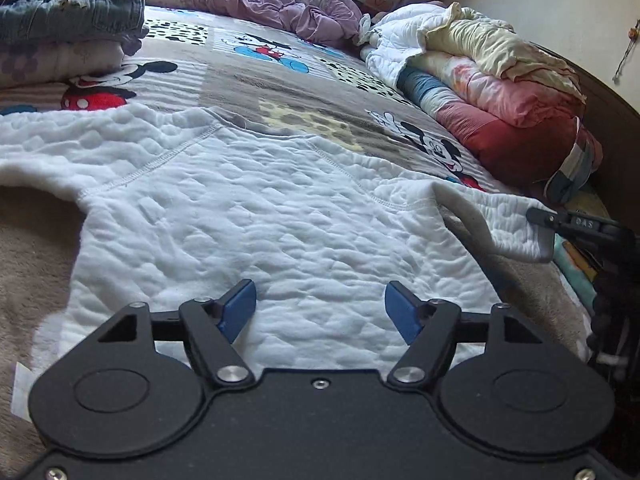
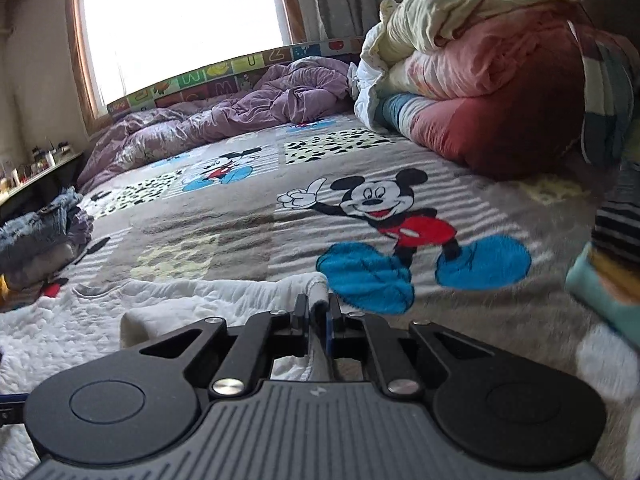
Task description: Fold clothes
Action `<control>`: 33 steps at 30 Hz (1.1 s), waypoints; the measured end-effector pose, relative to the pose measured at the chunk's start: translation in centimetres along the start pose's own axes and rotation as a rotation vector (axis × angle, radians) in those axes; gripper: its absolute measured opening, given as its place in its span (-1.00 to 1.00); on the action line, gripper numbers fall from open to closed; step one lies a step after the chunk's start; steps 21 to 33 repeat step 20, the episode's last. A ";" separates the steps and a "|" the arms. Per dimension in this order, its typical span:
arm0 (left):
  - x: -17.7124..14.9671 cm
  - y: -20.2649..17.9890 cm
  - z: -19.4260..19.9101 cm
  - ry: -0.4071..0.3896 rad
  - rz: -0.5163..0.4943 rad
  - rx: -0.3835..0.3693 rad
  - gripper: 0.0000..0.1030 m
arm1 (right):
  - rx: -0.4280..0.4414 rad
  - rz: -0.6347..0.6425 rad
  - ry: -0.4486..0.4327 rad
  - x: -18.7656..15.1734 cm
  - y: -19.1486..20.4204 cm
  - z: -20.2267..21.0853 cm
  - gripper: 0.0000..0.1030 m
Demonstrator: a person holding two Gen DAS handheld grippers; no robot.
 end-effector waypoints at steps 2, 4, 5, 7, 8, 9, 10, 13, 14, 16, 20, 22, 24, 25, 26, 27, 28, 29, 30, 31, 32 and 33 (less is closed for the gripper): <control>0.0 0.1 -0.1 0.002 0.011 -0.012 0.39 | -0.031 0.054 0.009 1.5 -0.1 -0.6 -0.82; 0.0 0.2 -0.1 0.003 0.019 -0.020 0.39 | -0.063 0.108 0.017 2.9 -0.2 -1.2 -0.83; 0.0 0.3 -0.1 0.003 0.022 -0.024 0.39 | -0.079 0.134 0.022 3.6 -0.3 -1.5 -0.83; 0.0 0.3 -0.1 0.003 0.023 -0.031 0.41 | -0.110 0.188 0.031 5.1 -0.4 -2.1 -0.84; -0.1 0.3 -0.1 0.003 0.022 -0.033 0.41 | -0.119 0.207 0.037 5.6 -0.3 -2.6 -0.84; -0.1 0.2 -0.1 0.004 0.021 -0.036 0.42 | -0.129 0.227 0.045 6.0 -0.3 -3.1 -0.84; -0.1 0.2 -0.2 0.008 0.016 -0.037 0.42 | -0.138 0.247 0.053 6.4 -0.2 -3.7 -0.85; -0.2 0.2 -0.4 0.021 -0.005 -0.035 0.42 | -0.163 0.304 0.078 7.1 0.1 -5.4 -0.85; -0.3 0.2 -0.5 0.024 -0.017 -0.032 0.42 | -0.171 0.322 0.086 7.3 0.2 -5.9 -0.85; -0.4 0.1 -0.6 0.031 -0.043 -0.022 0.42 | -0.185 0.355 0.102 7.6 0.3 -6.9 -0.85; -0.6 -0.1 -1.0 0.038 -0.088 -0.006 0.44 | -0.214 0.427 0.139 7.9 0.5 -9.0 -0.86; -0.6 -0.1 -1.0 0.038 -0.088 -0.006 0.44 | -0.214 0.427 0.139 7.9 0.5 -9.0 -0.86; -0.6 -0.1 -1.0 0.038 -0.088 -0.006 0.44 | -0.214 0.427 0.139 7.9 0.5 -9.0 -0.86; -0.6 -0.1 -1.0 0.038 -0.088 -0.006 0.44 | -0.214 0.427 0.139 7.9 0.5 -9.0 -0.86; -0.6 -0.1 -1.0 0.038 -0.088 -0.006 0.44 | -0.214 0.427 0.139 7.9 0.5 -9.0 -0.86; -0.6 -0.1 -1.0 0.038 -0.088 -0.006 0.44 | -0.214 0.427 0.139 7.9 0.5 -9.0 -0.86; -0.6 -0.1 -1.0 0.038 -0.088 -0.006 0.44 | -0.214 0.427 0.139 7.9 0.5 -9.0 -0.86; -0.6 -0.1 -1.0 0.038 -0.088 -0.006 0.44 | -0.214 0.427 0.139 7.9 0.5 -9.0 -0.86; -0.6 -0.1 -1.0 0.038 -0.088 -0.006 0.44 | -0.214 0.427 0.139 7.9 0.5 -9.0 -0.86; -0.6 -0.1 -1.0 0.038 -0.088 -0.006 0.44 | -0.214 0.427 0.139 7.9 0.5 -9.0 -0.86; -0.6 -0.1 -1.0 0.038 -0.088 -0.006 0.44 | -0.214 0.427 0.139 7.9 0.5 -9.0 -0.86; -0.6 -0.1 -1.0 0.038 -0.088 -0.006 0.44 | -0.214 0.427 0.139 7.9 0.5 -9.0 -0.86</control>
Point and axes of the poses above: each gripper's, at about its wrist camera, not at the fingertips, and z roughly against the way its jaws point, y to its left, x to its top, the point moved 5 cm from there along -z, roughly the way its jaws point, and after that the axes turned 13 degrees about y, right-handed, at the moved point
